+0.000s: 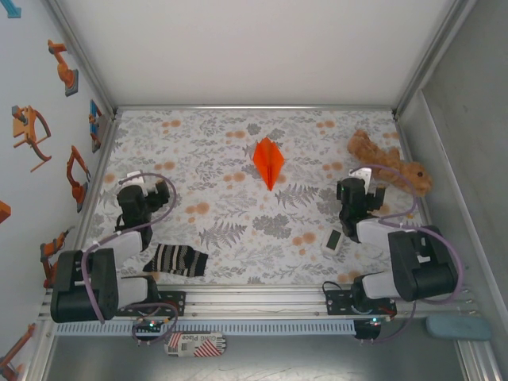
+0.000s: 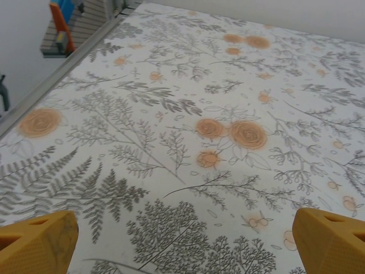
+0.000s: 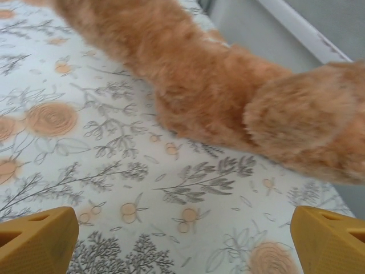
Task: Fold a paper plane with a square sheet of paper (pick it up from the middle)
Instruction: Reset both arms
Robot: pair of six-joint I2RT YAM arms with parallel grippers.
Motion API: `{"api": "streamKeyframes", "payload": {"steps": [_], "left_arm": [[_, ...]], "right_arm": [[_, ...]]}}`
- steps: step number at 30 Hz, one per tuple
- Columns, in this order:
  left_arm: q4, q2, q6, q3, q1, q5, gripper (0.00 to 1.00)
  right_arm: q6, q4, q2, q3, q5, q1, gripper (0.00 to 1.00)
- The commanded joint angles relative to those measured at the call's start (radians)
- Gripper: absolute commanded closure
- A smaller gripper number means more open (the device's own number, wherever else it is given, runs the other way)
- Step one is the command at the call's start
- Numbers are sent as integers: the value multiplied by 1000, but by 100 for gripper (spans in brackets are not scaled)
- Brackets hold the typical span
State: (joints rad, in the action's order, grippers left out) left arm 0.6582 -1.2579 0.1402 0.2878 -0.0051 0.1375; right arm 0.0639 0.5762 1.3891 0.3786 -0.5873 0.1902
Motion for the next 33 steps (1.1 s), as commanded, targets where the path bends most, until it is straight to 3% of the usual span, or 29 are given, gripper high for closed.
{"api": "streamKeyframes", "payload": {"steps": [1,5,9,16,19,20,33], "left_arm": [[119,-38,-35,17,20,-127,4],[196,-75,-50,2,39,-155,4],[291,-162,-44,-1,50,-155,4],[266,-290,-46,80,23,-85,4],[179,-283,-90,118,-36,22,4],[216,-294,-92,110,-35,19,4],[186,-282,-90,116,-30,7,4]], "right_arm": [[-63,244,11,-20,150,-48,6],[-8,353,76,-58,290,-144,6],[-9,418,158,-52,352,-162,6],[4,370,157,-28,333,-166,6],[8,360,156,-23,331,-166,6],[11,357,157,-21,332,-168,1],[13,349,156,-18,340,-173,1]]}}
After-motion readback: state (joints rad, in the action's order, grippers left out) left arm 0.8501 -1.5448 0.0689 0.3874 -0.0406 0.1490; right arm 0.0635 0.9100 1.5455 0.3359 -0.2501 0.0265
